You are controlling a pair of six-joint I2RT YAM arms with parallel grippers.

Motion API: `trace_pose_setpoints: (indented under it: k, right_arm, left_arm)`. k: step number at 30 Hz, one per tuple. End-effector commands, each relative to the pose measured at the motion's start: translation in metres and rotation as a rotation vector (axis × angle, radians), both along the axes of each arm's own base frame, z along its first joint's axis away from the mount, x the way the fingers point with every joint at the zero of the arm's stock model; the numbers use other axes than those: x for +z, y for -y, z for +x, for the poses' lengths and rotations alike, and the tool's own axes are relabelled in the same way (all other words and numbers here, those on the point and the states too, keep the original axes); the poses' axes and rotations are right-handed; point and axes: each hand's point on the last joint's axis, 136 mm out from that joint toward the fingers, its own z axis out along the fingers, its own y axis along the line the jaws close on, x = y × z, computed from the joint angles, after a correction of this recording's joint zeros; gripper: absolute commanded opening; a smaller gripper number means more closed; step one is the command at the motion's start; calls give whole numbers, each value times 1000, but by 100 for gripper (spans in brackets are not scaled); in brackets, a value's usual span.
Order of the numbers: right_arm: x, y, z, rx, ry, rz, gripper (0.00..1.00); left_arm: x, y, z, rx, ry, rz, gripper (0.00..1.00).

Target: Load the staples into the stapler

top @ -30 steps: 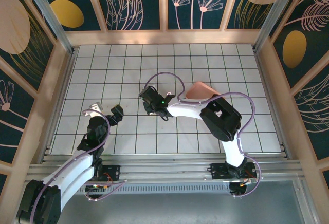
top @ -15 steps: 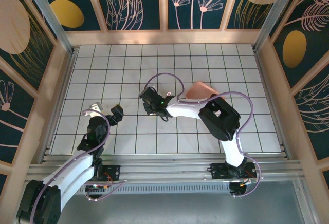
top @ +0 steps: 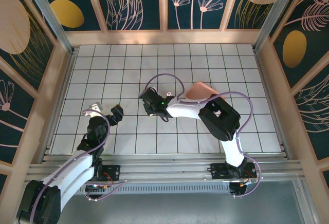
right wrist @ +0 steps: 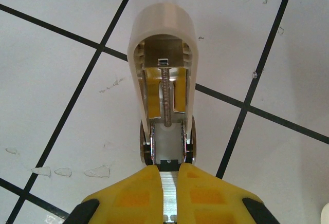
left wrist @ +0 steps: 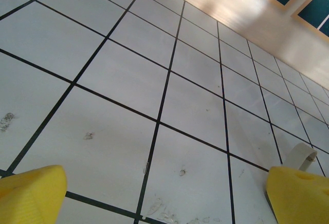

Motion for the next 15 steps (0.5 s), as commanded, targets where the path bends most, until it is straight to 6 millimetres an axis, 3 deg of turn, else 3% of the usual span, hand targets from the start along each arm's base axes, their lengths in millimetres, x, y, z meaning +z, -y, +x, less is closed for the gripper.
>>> trace_pose_setpoints:
  k: [1,15]
  right_arm:
    - [-15,10,-7,9,-17,-59,9]
    - [-13,10,-11,10,-30,-51,9]
  left_arm:
    - [9,-4,3,18,23,14,99]
    - [9,-4,3,19,23,14,99]
